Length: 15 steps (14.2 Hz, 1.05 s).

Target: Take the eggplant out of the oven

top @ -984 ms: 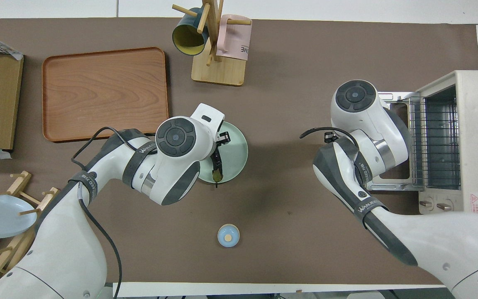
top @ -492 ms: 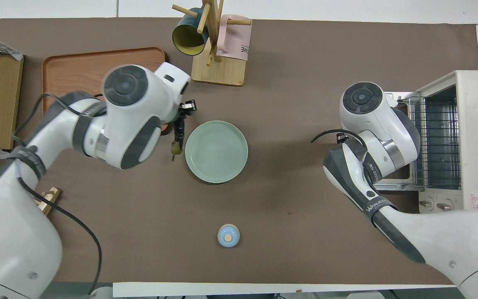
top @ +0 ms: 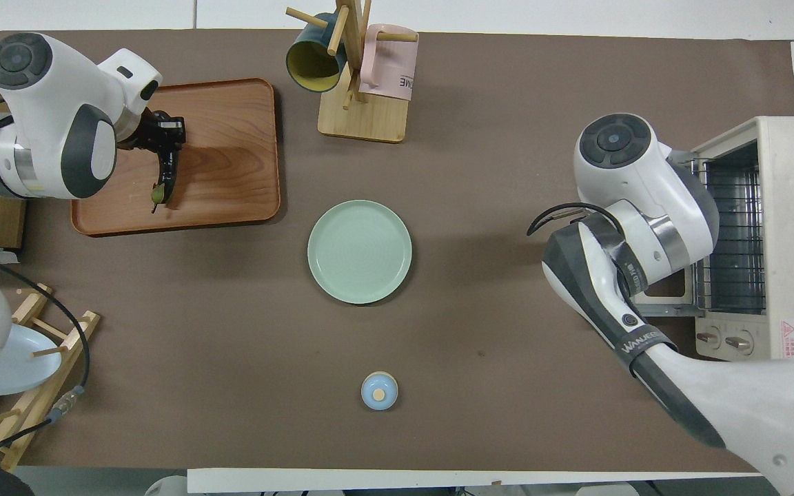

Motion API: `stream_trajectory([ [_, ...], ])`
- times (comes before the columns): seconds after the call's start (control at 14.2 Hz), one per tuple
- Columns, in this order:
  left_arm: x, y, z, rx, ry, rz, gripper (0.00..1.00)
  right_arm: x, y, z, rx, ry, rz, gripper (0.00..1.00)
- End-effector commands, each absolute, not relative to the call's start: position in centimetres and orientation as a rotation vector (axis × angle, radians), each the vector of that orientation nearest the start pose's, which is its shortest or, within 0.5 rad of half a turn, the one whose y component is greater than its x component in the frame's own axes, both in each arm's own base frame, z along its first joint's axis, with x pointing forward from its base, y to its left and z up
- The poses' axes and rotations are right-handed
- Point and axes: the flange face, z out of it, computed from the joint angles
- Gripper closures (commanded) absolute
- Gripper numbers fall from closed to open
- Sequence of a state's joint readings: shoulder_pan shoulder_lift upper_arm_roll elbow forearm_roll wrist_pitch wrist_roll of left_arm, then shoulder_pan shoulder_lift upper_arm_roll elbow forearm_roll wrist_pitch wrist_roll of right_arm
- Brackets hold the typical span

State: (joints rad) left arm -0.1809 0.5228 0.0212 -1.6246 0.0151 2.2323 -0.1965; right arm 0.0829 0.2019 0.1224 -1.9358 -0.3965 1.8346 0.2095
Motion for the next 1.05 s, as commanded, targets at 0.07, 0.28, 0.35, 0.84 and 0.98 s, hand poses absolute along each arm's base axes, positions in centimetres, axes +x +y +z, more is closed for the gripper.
stream_trajectory([
  [0.07,66.6,-11.4,40.1,-3.103,-0.027,-0.068,0.00,55.7,-0.8,42.6,-3.483,-0.321,0.416,0.98],
  [0.28,59.9,-8.1,53.5,-3.092,-0.064,0.057,0.00,54.4,-3.5,46.2,-3.378,-0.206,0.363,0.72],
  [0.35,58.0,-7.5,56.5,-3.096,-0.014,0.065,0.00,54.3,-3.4,48.8,-3.296,-0.110,0.292,0.13],
  [0.84,55.5,-6.6,60.7,-3.107,0.046,0.059,0.00,51.6,-5.9,64.9,-3.176,0.071,0.241,0.00],
  [0.98,55.3,-6.4,60.7,-3.105,0.048,0.083,0.00,51.7,-6.6,64.6,-3.159,0.089,0.253,0.00],
])
